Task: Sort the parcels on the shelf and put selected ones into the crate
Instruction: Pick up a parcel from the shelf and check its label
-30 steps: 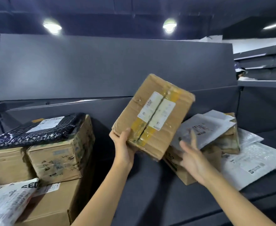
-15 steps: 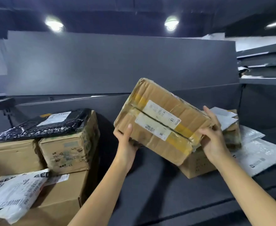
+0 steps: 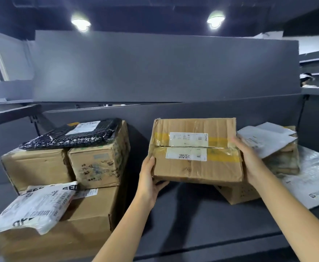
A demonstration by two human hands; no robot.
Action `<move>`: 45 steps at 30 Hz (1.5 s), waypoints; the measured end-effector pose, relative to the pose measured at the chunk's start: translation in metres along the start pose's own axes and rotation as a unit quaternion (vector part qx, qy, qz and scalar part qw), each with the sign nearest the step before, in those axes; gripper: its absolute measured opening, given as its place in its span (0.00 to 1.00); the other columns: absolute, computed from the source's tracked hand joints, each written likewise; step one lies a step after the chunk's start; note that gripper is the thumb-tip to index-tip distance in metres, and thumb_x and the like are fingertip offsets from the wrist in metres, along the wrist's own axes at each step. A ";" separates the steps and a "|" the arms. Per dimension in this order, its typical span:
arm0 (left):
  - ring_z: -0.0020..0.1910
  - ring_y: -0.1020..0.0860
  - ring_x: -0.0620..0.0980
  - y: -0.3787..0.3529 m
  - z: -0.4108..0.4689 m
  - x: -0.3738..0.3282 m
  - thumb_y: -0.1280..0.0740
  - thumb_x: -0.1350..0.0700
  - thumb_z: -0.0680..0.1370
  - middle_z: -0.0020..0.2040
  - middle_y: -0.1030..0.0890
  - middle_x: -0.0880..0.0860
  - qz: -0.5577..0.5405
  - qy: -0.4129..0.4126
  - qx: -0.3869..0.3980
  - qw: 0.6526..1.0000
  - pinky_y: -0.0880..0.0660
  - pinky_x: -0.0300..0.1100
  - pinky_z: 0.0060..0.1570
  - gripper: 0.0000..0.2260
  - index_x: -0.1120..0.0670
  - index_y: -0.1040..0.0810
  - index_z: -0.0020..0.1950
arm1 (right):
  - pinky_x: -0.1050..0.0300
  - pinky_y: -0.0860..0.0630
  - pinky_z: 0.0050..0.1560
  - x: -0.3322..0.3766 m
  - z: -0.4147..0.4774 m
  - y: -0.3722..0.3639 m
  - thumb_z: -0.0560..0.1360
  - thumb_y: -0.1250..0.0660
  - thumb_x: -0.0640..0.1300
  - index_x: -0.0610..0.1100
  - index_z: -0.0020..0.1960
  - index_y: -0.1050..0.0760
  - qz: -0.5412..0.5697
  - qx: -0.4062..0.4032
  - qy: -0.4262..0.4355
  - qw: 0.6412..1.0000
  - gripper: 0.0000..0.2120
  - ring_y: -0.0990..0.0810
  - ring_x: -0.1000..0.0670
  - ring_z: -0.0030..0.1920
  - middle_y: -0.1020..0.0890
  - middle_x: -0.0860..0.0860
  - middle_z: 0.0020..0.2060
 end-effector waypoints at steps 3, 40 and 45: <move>0.61 0.25 0.53 0.007 -0.008 -0.003 0.43 0.50 0.81 0.62 0.23 0.50 -0.012 -0.044 -0.017 0.999 0.25 0.56 0.57 0.12 0.40 0.28 0.63 | 0.58 0.22 0.38 -0.012 -0.002 -0.015 0.77 0.38 0.50 0.52 0.67 0.30 0.006 0.013 -0.021 1.000 0.18 0.16 0.53 0.46 0.17 0.52 0.50; 0.59 0.22 0.60 0.014 0.007 0.060 0.44 0.40 0.72 0.55 0.19 0.56 0.773 -0.166 -0.088 0.605 0.48 0.58 0.67 0.25 0.55 0.20 0.57 | 0.56 0.35 0.64 -0.136 0.026 -0.068 0.77 0.37 0.36 0.49 0.71 0.33 -0.249 -0.025 -0.019 0.968 0.24 0.33 0.49 0.70 0.32 0.48 0.70; 0.53 0.18 0.57 0.027 0.035 0.053 0.45 0.40 0.71 0.52 0.18 0.55 0.806 -0.163 -0.072 0.565 0.41 0.57 0.63 0.23 0.53 0.27 0.58 | 0.62 0.34 0.58 -0.138 0.049 -0.086 0.78 0.40 0.35 0.46 0.67 0.28 -0.330 -0.007 0.025 0.944 0.18 0.28 0.48 0.66 0.25 0.48 0.65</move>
Point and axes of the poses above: each hand's wrist, its own z-axis towards the middle knuckle, its own y-axis out of the back of the hand, x = y × z, the point moved 6 cm from there along z, towards the middle knuckle
